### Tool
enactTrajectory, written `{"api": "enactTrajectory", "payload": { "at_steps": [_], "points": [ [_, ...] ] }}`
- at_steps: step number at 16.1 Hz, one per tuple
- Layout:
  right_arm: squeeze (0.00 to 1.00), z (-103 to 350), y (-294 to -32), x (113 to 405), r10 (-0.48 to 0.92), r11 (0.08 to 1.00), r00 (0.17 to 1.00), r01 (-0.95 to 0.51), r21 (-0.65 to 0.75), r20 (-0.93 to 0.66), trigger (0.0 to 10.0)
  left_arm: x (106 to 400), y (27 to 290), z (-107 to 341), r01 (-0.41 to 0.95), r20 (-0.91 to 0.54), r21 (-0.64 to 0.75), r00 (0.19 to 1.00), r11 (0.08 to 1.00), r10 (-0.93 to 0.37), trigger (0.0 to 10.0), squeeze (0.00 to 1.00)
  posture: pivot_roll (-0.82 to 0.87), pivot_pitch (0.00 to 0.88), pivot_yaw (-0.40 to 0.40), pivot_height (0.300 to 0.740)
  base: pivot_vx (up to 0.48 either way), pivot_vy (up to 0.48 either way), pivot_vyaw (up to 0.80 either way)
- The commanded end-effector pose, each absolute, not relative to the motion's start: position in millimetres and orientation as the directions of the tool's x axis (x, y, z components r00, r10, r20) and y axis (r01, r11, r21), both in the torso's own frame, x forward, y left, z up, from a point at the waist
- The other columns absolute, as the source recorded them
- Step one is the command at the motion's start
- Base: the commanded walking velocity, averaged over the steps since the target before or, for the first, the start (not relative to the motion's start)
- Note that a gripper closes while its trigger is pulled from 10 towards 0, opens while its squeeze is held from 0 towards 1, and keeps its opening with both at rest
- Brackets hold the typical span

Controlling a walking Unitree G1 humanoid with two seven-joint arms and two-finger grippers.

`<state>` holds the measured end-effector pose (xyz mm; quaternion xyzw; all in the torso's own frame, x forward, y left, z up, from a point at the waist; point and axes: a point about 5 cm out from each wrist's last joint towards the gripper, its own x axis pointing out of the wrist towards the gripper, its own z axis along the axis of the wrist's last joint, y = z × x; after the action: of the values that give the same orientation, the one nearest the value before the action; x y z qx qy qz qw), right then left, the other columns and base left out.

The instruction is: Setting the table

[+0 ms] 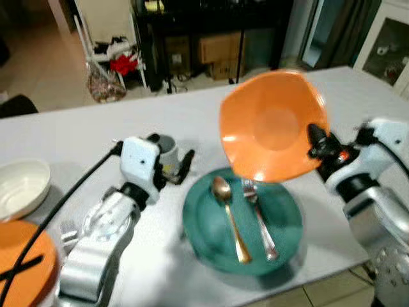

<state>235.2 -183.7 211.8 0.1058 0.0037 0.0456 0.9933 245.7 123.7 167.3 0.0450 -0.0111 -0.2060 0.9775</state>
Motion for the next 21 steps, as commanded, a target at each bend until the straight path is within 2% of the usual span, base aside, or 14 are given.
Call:
{"api": "enactTrajectory", "payload": {
  "at_steps": [1, 6, 10, 15, 18, 21],
  "points": [
    [0.0, 220, -187, 237, 0.075, 0.972, 0.996, -0.083, 0.22, 0.046, 10.0, 245, 122, 171, 0.414, 0.014, 0.103, 0.909, 0.904, -0.417, 10.0, 0.0, 0.02, 0.0, 0.045, 0.74, 0.307, 0.0, 0.0],
    [0.0, 214, -189, 256, 0.126, 0.945, 0.991, -0.108, 0.309, -0.037, 10.0, 244, 121, 172, 0.435, 0.02, 0.096, 0.898, 0.895, -0.439, 10.0, 0.0, 0.03, 0.0, 0.049, 0.74, 0.3, 0.0, 0.0],
    [0.0, 210, -209, 289, 0.052, 0.855, 0.994, 0.005, 0.518, -0.096, 10.0, 239, 117, 180, 0.549, 0.023, 0.094, 0.833, 0.83, -0.553, 10.0, 0.0, 0.04, 0.0, 0.054, 0.74, 0.0, 0.0, 0.0],
    [0.0, 197, -217, 331, 0.2, 0.719, 0.967, -0.036, 0.694, -0.158, 10.0, 227, 108, 180, 0.701, -0.045, 0.079, 0.713, 0.709, -0.7, 10.0, 0.0, 0.06, 0.0, 0.066, 0.74, 0.0, 0.0, 0.0],
    [0.0, 181, -210, 358, 0.255, 0.702, 0.931, 0.007, 0.712, -0.261, 10.0, 221, 109, 179, 0.747, -0.101, 0.076, 0.664, 0.66, -0.741, 10.0, 0.0, 0.07, 0.0, 0.071, 0.74, 0.0, 0.0, 0.0],
    [0.0, 165, -200, 367, 0.323, 0.695, 0.878, 0.034, 0.719, -0.353, 10.0, 215, 110, 178, 0.782, -0.144, 0.069, 0.623, 0.62, -0.769, 10.0, 0.0, 0.09, 0.0, 0.073, 0.74, 0.0, 0.0, 0.0]
  ]
}}
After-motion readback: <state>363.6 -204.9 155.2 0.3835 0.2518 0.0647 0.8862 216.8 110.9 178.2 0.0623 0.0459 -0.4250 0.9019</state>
